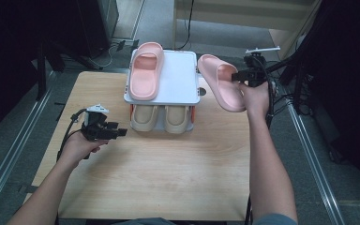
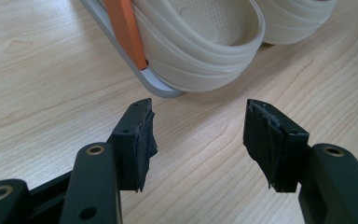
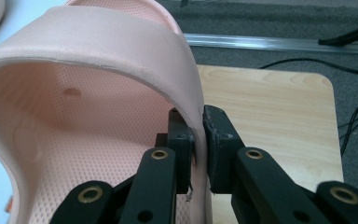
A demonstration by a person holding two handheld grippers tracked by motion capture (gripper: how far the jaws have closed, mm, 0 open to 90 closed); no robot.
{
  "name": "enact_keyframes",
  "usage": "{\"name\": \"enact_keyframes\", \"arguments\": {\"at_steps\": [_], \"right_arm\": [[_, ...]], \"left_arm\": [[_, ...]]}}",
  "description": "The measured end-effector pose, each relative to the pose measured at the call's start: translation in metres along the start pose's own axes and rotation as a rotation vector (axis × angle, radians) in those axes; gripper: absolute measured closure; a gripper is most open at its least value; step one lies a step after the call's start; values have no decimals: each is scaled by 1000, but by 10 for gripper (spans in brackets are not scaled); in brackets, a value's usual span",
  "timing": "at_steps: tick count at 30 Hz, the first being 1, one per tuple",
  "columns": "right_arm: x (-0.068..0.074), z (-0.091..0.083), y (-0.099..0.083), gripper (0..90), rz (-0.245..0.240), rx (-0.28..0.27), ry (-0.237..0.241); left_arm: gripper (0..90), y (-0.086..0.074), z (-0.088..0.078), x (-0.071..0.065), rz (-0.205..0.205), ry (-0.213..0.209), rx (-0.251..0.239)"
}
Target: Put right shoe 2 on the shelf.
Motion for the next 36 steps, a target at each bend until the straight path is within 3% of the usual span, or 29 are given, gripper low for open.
{"name": "enact_keyframes", "arguments": {"at_steps": [2,7,12,21,25,36], "right_arm": [[4,1,4,827,-9,-1,-2],[29,10,23,827,-60,6,-21],[46,28,34,827,-112,32,-71],[74,52,46,820,-129,40,-89],[90,60,47,815,-123,33,-74],[118,71,43,794,-153,29,-58]], "left_arm": [[429,0,0,-1,0,0,-3],[428,1,0,-2,7,-3,-5],[420,1,2,-4,0,-7,-8],[420,1,2,-4,-2,-26,-12],[420,1,2,-4,-1,-30,-12],[420,1,2,-4,-3,-29,-13]]}}
Point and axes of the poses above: each handheld gripper's, and its own axes: z roughly forward along the jaws, y roughly out of its top, x roughly to its left, the point moved 5 cm from there along z, roughly forward along the jaws, and after that the axes turned 3 degrees about -x, right-handed, at the moved point
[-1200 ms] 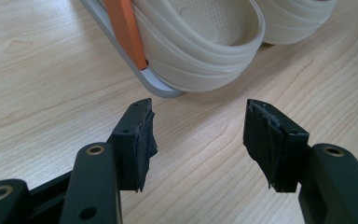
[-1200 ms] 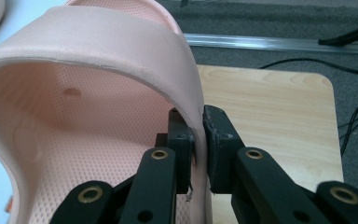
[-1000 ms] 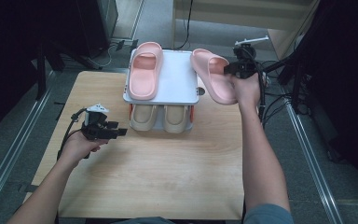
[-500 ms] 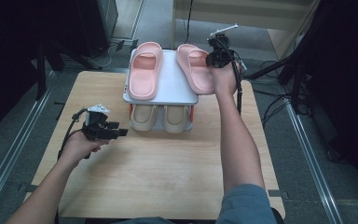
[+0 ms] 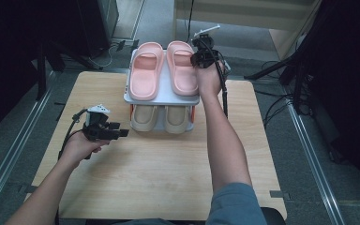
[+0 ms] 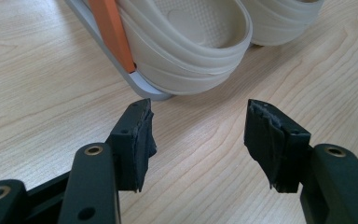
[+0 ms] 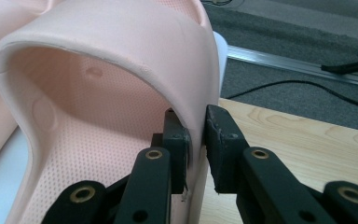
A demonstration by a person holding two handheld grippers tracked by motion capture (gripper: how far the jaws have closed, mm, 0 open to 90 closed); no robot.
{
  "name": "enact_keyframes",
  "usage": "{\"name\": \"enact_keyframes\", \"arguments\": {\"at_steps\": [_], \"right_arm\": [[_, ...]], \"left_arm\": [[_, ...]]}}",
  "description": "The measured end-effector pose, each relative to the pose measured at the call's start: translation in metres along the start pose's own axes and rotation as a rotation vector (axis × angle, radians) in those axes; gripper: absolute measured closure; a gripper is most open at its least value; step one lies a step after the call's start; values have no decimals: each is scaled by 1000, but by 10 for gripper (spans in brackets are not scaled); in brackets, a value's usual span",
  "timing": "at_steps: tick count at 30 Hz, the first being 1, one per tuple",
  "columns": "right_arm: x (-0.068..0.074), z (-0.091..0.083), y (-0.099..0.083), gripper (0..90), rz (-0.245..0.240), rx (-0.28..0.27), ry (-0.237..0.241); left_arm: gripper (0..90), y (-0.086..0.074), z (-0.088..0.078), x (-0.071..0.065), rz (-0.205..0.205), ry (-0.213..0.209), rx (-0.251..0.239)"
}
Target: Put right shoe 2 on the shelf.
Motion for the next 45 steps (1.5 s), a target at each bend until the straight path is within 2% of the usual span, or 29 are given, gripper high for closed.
{"name": "enact_keyframes", "arguments": {"at_steps": [7,10,13,18,24,26,29,34,45], "right_arm": [[8,-4,-6,760,3,-12,47],[9,-7,-9,753,-10,-22,58],[13,-12,-15,724,-16,-27,91],[17,-17,-20,723,-40,-42,102],[20,-21,-23,722,-44,-39,129],[21,-22,-24,704,-53,-39,143],[19,-25,-26,677,-42,-51,182],[16,-32,-31,662,-85,-77,221],[13,-55,-42,674,-92,-130,308]], "left_arm": [[420,0,0,0,1,3,0],[419,0,0,1,3,4,3],[418,-1,0,1,3,4,8],[418,-1,1,0,6,6,11],[418,-1,1,1,2,5,13],[423,-1,1,2,1,5,14],[423,1,-2,2,3,2,-11],[423,0,-2,3,1,10,-6],[422,-1,-1,3,5,12,4]]}}
Point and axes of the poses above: each handheld gripper's, and its own axes: z roughly forward along the jaws, y roughly out of its top, x roughly to its left, the point moved 5 cm from there along z, roughly forward along the jaws, and after that the axes turned 3 degrees about -x, right-handed, at the moved point
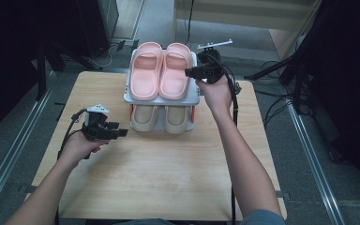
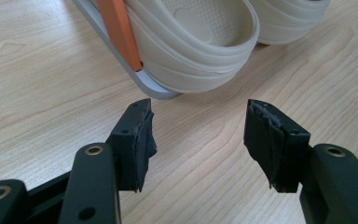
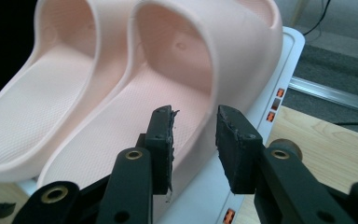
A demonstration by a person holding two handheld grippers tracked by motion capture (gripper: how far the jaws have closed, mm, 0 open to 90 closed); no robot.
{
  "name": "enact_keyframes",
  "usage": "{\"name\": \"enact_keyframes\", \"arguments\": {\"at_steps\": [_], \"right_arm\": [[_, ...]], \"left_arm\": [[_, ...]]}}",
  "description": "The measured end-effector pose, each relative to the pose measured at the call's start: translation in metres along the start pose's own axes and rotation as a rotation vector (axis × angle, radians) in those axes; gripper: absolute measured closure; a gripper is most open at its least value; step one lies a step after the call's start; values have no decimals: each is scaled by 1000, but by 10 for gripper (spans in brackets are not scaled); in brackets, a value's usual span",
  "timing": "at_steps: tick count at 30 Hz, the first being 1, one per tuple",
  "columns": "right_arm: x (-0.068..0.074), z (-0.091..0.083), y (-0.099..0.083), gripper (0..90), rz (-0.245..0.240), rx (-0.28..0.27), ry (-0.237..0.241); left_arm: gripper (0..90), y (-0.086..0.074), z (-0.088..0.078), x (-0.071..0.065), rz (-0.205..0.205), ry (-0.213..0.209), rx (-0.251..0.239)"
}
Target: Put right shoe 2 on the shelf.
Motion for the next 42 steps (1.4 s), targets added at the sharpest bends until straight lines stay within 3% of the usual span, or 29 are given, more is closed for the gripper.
{"name": "enact_keyframes", "arguments": {"at_steps": [10,22,35,42], "right_arm": [[7,-16,-16,687,-27,-7,76],[4,-29,-45,676,-68,5,116],[-1,-38,-76,665,-44,-19,169],[0,-39,-94,642,-62,-25,202]], "left_arm": [[418,-1,-1,2,-7,7,3],[415,-1,0,1,1,10,6],[414,-2,2,1,1,16,14],[413,-2,2,1,2,17,22]]}}
Point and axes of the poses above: each handheld gripper's, and its own axes: z roughly forward along the jaws, y roughly out of its top, x roughly to its left, the point moved 5 cm from there along z, roughly forward along the jaws, and after that the axes turned 3 degrees about -x, right-handed, at the moved point
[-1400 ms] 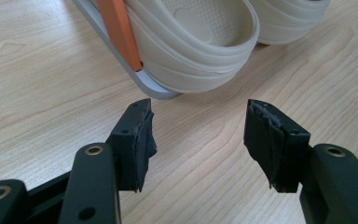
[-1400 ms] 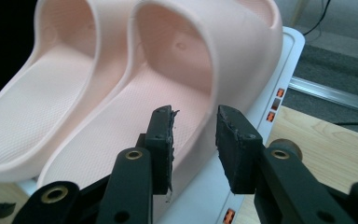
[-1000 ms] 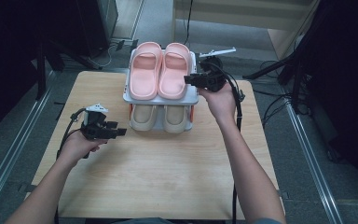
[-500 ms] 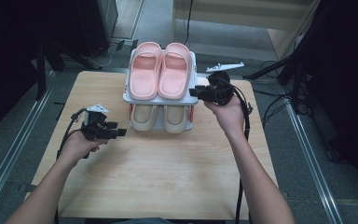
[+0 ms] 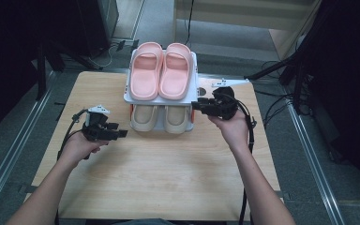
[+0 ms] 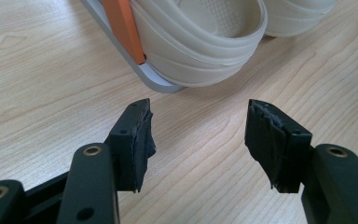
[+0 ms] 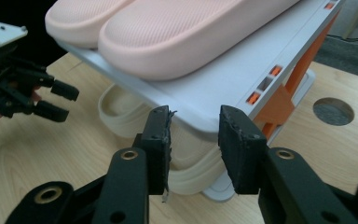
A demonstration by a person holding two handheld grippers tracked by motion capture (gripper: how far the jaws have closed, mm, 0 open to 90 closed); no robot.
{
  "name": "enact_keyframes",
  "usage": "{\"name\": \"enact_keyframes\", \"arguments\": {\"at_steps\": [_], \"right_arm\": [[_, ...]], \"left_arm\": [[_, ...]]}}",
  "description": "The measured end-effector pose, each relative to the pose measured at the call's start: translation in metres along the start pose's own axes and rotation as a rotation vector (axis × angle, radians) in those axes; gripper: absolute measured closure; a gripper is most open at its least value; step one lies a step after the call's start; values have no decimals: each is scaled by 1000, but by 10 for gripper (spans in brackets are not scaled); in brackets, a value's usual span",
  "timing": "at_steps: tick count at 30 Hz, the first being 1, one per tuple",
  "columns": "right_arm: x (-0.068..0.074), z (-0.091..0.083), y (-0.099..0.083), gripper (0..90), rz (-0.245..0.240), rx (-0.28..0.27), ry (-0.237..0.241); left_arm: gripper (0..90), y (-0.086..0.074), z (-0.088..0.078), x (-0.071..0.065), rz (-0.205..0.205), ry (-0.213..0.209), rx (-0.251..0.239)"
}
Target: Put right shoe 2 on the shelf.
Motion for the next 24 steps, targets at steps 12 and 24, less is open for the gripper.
{"name": "enact_keyframes", "arguments": {"at_steps": [12,24], "right_arm": [[-4,2,-37,597,-2,-18,25],[-6,4,-71,571,-9,-9,32]], "left_arm": [[412,-1,2,-2,16,3,16],[411,-1,3,-4,25,-5,14]]}}
Point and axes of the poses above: each handheld gripper's, and its own axes: z roughly forward along the jaws, y roughly out of its top, x roughly to its left, the point moved 5 cm from there along z, roughly forward along the jaws, and after that the axes turned 3 degrees about -x, right-handed, at the moved point
